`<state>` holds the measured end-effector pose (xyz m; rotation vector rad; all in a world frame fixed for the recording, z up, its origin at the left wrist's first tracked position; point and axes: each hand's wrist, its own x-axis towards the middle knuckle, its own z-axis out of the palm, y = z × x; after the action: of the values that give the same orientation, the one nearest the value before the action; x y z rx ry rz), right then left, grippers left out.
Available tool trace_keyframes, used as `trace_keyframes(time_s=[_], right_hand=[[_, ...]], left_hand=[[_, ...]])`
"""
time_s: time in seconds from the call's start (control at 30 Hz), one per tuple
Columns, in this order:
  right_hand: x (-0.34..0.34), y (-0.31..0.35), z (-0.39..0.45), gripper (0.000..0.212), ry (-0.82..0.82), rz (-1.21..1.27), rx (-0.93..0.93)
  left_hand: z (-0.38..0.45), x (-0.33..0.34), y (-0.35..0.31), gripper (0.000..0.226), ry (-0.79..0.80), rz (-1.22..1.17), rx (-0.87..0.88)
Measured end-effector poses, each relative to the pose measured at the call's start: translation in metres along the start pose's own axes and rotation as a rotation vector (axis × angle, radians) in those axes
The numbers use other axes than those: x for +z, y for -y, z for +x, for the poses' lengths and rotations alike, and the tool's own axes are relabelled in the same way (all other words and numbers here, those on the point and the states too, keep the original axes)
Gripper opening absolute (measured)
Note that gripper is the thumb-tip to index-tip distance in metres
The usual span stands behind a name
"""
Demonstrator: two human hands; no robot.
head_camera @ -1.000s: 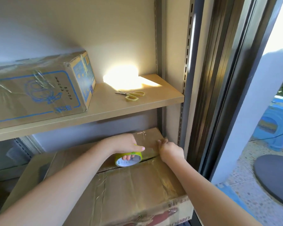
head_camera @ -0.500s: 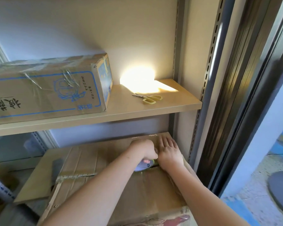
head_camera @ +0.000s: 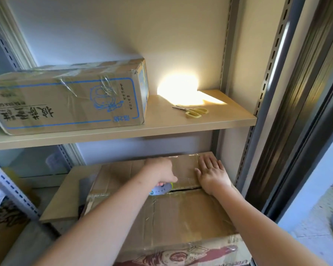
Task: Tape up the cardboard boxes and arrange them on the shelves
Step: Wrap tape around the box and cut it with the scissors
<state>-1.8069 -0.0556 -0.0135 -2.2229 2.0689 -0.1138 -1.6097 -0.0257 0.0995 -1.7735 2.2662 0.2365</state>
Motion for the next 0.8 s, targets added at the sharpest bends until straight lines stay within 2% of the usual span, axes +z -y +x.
trace_keyframes(time_s=[0.1,0.23,0.33,0.4,0.5,0.63,0.7,0.8], right_hand=[[-0.001,0.002,0.002,0.065,0.047,-0.028,0.031],[-0.011,0.024,0.009,0.067,0.039,0.025,0.090],[-0.002,0.053,0.007,0.069,-0.022,0.019,-0.023],[0.010,0.060,0.003,0.067,-0.023,-0.002,-0.078],[0.017,0.057,0.007,0.068,-0.048,-0.016,-0.079],[0.018,0.057,0.008,0.066,-0.089,-0.007,-0.068],[0.018,0.058,0.008,0.064,-0.082,-0.005,-0.074],[0.018,0.058,0.007,0.064,-0.072,-0.002,-0.088]], left_hand=[[0.002,0.008,-0.011,0.024,-0.008,0.007,-0.073],[0.007,0.004,-0.007,0.023,0.042,-0.028,-0.081],[0.007,0.003,-0.009,0.026,0.053,-0.012,-0.049],[0.008,0.005,-0.005,0.038,0.090,-0.134,-0.020],[0.003,0.001,0.013,0.044,0.232,-0.481,0.017],[-0.007,0.002,0.052,0.031,0.268,-0.675,0.126],[-0.012,0.005,0.059,0.036,0.268,-0.603,0.130],[-0.016,-0.010,0.064,0.051,0.236,-0.184,0.041]])
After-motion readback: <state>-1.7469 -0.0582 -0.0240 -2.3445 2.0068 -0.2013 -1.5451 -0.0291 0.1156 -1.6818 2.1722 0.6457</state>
